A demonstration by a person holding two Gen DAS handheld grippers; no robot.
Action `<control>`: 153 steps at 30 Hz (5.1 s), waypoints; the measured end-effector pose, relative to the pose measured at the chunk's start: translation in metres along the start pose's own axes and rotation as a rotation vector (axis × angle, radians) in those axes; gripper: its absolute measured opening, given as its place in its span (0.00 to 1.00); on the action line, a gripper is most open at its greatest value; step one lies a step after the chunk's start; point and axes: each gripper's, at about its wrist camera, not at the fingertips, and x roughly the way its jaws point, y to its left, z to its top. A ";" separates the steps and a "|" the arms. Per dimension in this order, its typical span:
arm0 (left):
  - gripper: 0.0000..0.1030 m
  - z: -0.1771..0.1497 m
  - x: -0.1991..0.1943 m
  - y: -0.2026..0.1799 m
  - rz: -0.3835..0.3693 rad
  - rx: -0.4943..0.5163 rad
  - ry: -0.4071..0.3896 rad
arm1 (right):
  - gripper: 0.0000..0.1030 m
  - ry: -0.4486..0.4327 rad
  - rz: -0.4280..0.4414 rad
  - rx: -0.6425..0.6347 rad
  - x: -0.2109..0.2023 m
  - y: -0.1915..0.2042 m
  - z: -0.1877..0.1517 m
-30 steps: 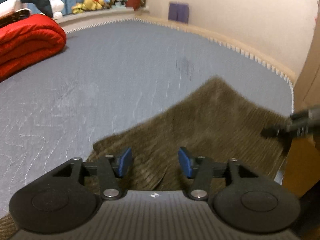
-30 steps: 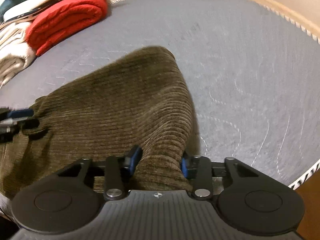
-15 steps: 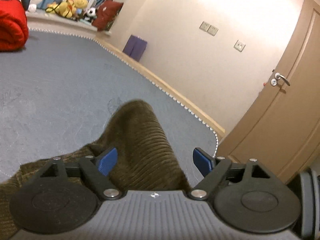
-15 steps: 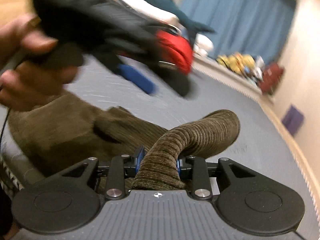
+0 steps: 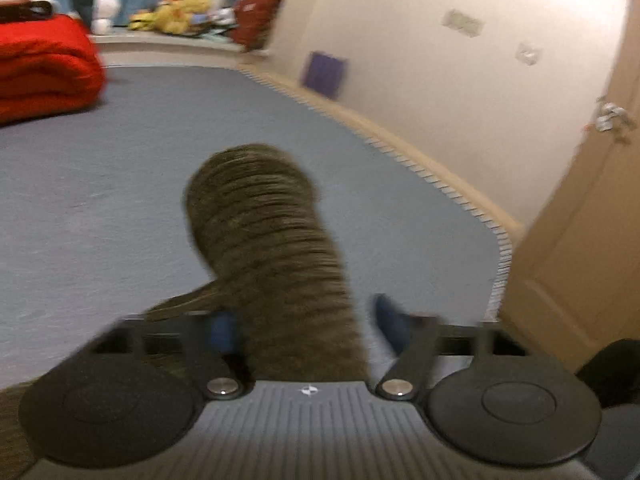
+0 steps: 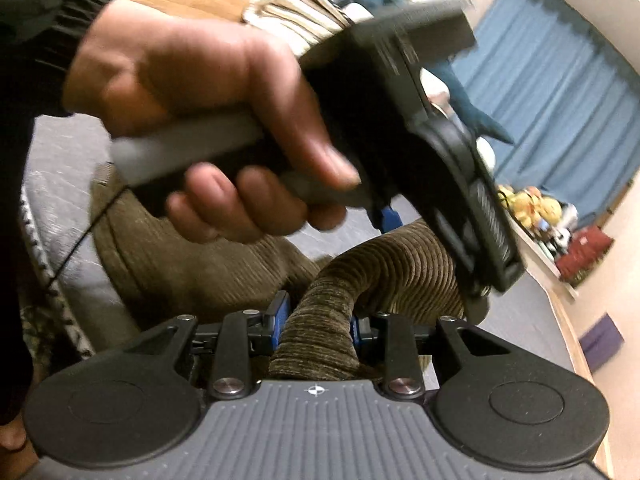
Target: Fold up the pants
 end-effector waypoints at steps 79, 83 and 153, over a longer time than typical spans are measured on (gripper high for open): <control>0.47 -0.048 -0.088 0.244 0.138 -0.540 0.037 | 0.37 0.156 0.555 1.096 0.182 -0.137 -0.030; 0.47 -0.012 -0.074 0.212 0.047 -0.492 -0.090 | 0.38 0.041 0.457 1.037 0.152 -0.193 -0.029; 1.00 -0.028 -0.048 -0.009 0.619 -0.255 0.031 | 0.94 0.205 -0.219 0.828 0.078 -0.184 -0.052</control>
